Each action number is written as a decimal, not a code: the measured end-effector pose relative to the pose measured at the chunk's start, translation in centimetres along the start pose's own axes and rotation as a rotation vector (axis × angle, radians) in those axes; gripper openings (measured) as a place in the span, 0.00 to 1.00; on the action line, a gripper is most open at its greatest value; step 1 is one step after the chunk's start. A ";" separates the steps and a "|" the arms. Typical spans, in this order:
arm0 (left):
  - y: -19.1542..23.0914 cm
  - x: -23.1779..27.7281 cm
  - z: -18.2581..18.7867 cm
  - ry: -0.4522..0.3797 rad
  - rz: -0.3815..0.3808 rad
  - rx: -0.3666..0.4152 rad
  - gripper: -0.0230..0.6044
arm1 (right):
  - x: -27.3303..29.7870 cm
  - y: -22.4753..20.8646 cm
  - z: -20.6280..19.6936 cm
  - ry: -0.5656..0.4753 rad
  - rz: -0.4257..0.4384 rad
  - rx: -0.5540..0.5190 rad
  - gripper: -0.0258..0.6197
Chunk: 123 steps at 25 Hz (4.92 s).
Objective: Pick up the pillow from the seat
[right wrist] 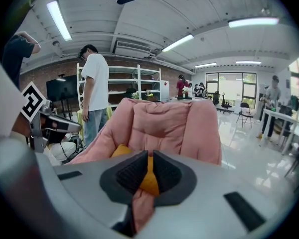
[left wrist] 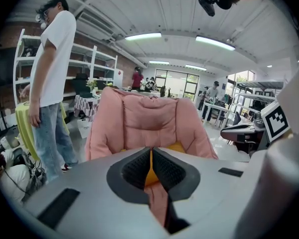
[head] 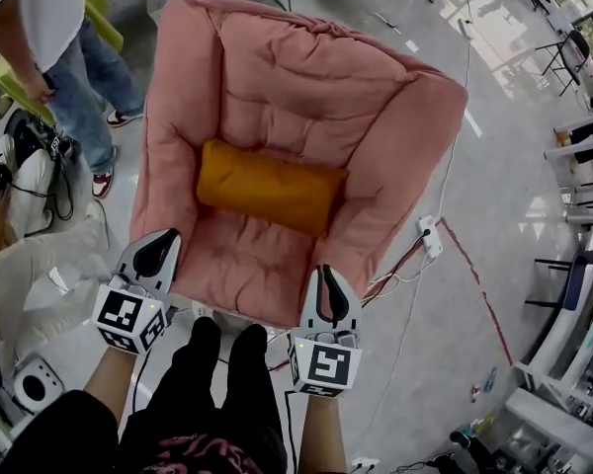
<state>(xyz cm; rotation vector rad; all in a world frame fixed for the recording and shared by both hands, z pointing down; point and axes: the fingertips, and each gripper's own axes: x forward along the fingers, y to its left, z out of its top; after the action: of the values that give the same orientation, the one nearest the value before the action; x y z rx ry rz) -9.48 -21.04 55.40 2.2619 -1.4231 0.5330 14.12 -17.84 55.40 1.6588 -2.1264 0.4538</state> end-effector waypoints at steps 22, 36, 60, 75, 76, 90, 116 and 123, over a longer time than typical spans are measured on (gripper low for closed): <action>1.2 3.9 -7.9 0.070 0.014 -0.009 0.05 | 4.4 0.3 -8.5 0.096 0.001 0.012 0.07; 2.7 7.3 -10.1 0.110 -0.002 -0.013 0.19 | 7.5 -0.7 -9.6 0.101 0.019 0.017 0.24; 6.7 18.4 -11.3 0.202 -0.002 -0.052 0.46 | 17.6 -4.7 -12.7 0.243 0.020 0.165 0.51; 7.8 23.2 -14.2 0.319 -0.008 -0.052 0.52 | 21.8 -4.7 -16.3 0.377 0.043 0.158 0.57; 7.7 23.6 -14.6 0.328 -0.007 -0.046 0.52 | 22.2 -4.8 -16.6 0.383 0.042 0.151 0.57; 6.6 24.0 -15.3 0.326 -0.022 0.009 0.32 | 22.4 -4.3 -17.2 0.360 0.033 0.102 0.46; 4.8 18.2 -10.4 0.172 -0.002 0.044 0.30 | 17.1 -4.1 -13.3 0.251 0.018 0.098 0.41; 4.2 15.5 -7.4 0.116 -0.001 0.051 0.30 | 14.5 -3.7 -10.2 0.200 0.007 0.090 0.41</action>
<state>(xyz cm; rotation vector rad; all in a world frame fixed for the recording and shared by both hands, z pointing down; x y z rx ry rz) -7.73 -30.39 70.32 2.2322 -1.3662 0.6959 15.79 -25.87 71.53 1.5809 -1.9925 0.6961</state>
